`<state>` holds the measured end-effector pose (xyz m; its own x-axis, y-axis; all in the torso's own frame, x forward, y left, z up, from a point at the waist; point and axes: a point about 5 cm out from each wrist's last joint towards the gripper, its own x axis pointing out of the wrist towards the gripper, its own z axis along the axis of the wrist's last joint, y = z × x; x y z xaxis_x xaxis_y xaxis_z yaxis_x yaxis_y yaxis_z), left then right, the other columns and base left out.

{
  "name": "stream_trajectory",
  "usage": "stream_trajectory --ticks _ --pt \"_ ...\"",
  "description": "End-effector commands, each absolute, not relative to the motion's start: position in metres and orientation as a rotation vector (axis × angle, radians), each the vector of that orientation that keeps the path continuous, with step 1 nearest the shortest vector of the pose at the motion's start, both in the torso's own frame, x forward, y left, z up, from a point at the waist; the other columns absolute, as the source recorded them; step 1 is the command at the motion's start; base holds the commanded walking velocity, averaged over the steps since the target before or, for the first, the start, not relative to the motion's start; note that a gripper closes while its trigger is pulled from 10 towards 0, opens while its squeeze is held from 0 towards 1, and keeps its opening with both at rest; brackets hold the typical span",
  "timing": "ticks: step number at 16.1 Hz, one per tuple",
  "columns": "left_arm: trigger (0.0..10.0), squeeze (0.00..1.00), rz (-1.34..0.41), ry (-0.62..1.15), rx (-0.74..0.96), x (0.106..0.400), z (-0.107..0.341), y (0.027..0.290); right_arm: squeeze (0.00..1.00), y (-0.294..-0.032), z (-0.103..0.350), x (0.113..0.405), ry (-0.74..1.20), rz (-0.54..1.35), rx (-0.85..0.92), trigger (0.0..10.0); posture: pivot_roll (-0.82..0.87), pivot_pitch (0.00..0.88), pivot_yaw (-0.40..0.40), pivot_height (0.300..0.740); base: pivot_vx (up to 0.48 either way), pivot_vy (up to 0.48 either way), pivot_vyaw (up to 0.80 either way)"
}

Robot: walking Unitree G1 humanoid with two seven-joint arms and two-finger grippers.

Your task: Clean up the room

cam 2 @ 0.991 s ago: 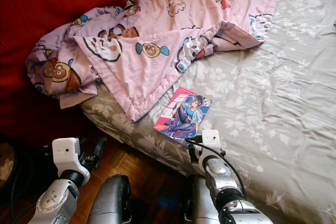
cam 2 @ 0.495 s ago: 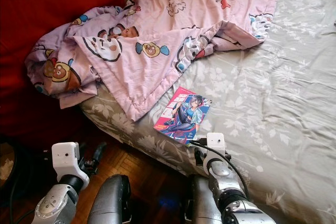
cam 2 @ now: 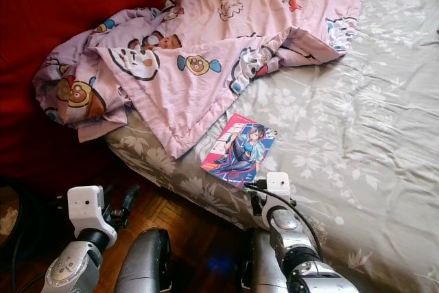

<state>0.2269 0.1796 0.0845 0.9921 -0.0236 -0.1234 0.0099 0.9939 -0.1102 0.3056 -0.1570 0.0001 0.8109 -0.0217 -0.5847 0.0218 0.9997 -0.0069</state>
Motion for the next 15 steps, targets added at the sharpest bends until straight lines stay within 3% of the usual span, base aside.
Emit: stream_trajectory --ticks 1,2,15 --pt "10.0 0.0 -0.009 0.164 -0.09 0.2205 0.0785 0.1812 0.0 -0.1529 -0.0064 0.2997 0.653 -0.006 0.007 8.8 0.12 0.313 0.008 0.626 0.0 0.0 0.0" --pt "10.0 0.0 -0.009 0.165 -0.09 0.2204 0.0784 0.1813 0.0 -0.1521 -0.0057 0.3004 0.648 0.0 0.007 0.0 0.12 0.313 0.008 0.626 0.0 0.0 0.0" --pt "10.0 0.0 -0.005 0.173 -0.094 0.2158 0.0778 0.1792 0.0 -0.1556 -0.0064 0.2994 0.647 0.006 -0.052 0.0 0.12 0.319 0.006 0.626 0.0 0.0 0.0"
